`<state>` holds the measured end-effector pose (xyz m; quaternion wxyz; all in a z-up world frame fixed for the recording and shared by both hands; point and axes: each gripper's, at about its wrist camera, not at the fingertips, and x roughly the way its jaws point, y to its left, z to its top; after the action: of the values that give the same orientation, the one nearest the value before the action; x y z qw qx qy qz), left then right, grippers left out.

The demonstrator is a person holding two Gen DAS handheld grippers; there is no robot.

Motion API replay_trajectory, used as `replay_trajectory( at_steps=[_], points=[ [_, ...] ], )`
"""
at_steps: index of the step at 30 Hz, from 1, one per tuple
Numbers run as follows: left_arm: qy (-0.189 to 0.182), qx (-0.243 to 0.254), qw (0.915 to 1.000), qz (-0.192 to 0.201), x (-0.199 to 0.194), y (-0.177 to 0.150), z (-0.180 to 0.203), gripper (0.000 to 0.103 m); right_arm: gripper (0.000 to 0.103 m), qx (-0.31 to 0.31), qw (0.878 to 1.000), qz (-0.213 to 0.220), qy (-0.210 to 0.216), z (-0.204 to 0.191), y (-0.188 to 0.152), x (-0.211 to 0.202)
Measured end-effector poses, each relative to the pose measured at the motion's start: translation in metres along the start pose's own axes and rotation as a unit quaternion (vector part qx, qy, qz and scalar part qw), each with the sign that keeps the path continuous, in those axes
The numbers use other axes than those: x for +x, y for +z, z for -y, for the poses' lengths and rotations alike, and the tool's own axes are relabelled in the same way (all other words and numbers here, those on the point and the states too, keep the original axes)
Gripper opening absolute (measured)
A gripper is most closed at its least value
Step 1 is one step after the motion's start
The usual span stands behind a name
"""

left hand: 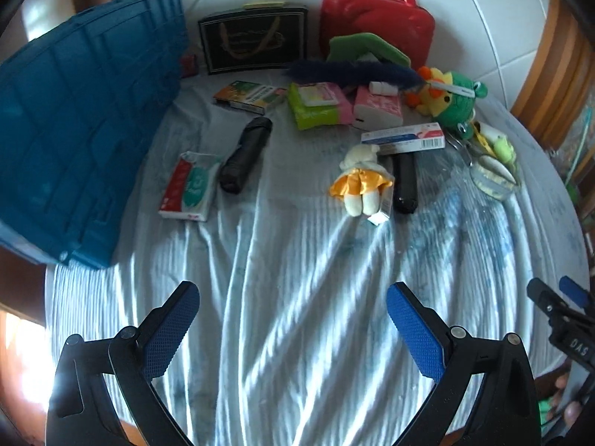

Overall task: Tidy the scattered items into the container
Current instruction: 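Reach the left tool to the white teddy bear while the right tool approaches the tape roll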

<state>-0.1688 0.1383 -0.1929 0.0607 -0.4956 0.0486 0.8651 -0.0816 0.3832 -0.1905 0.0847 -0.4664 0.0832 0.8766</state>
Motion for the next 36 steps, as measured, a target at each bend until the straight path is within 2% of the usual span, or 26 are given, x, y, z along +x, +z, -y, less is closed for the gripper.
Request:
replay_trajectory(
  at_steps=[6,11,13,14,15,18,22,24,28,30,34,36],
  points=[
    [-0.011,0.026,0.9992,-0.027,0.068,0.039,0.033,0.102,0.103,0.029,0.999,-0.015,-0.033,0.033,0.027,0.042],
    [-0.007,0.038,0.9985,-0.04,0.11,0.073,0.052,0.1,0.103,0.043,0.998,-0.049,-0.009,0.054,0.045,0.08],
    [0.001,0.041,0.9982,-0.044,0.126,0.084,0.059,0.097,0.103,0.032,0.998,-0.051,-0.011,0.062,0.055,0.093],
    [0.001,0.036,0.9982,-0.047,0.132,0.087,0.061,0.091,0.103,0.022,0.998,-0.049,-0.013,0.067,0.063,0.097],
    [0.0,0.031,0.9983,-0.05,0.137,0.089,0.064,0.087,0.103,0.009,0.999,-0.044,-0.013,0.071,0.073,0.102],
    [0.0,0.016,0.9981,-0.059,0.153,0.096,0.07,0.086,0.103,-0.038,0.998,-0.039,-0.02,0.082,0.103,0.119],
    [0.007,0.004,0.9973,-0.073,0.173,0.105,0.083,0.086,0.103,-0.082,0.996,-0.041,-0.022,0.1,0.136,0.145],
    [0.009,-0.001,0.9965,-0.083,0.181,0.106,0.089,0.09,0.103,-0.093,0.994,-0.048,-0.014,0.109,0.147,0.159],
    [0.024,-0.004,0.9956,-0.091,0.185,0.107,0.093,0.087,0.103,-0.104,0.992,-0.069,0.004,0.122,0.158,0.186],
    [0.031,-0.006,0.995,-0.094,0.187,0.108,0.095,0.075,0.103,-0.105,0.992,-0.075,0.018,0.124,0.16,0.195],
    [0.045,-0.009,0.9937,-0.102,0.191,0.11,0.1,0.074,0.103,-0.093,0.991,-0.092,0.039,0.127,0.16,0.208],
    [0.053,-0.011,0.9929,-0.106,0.193,0.111,0.102,0.077,0.102,-0.102,0.989,-0.104,0.04,0.125,0.159,0.216]
  ],
)
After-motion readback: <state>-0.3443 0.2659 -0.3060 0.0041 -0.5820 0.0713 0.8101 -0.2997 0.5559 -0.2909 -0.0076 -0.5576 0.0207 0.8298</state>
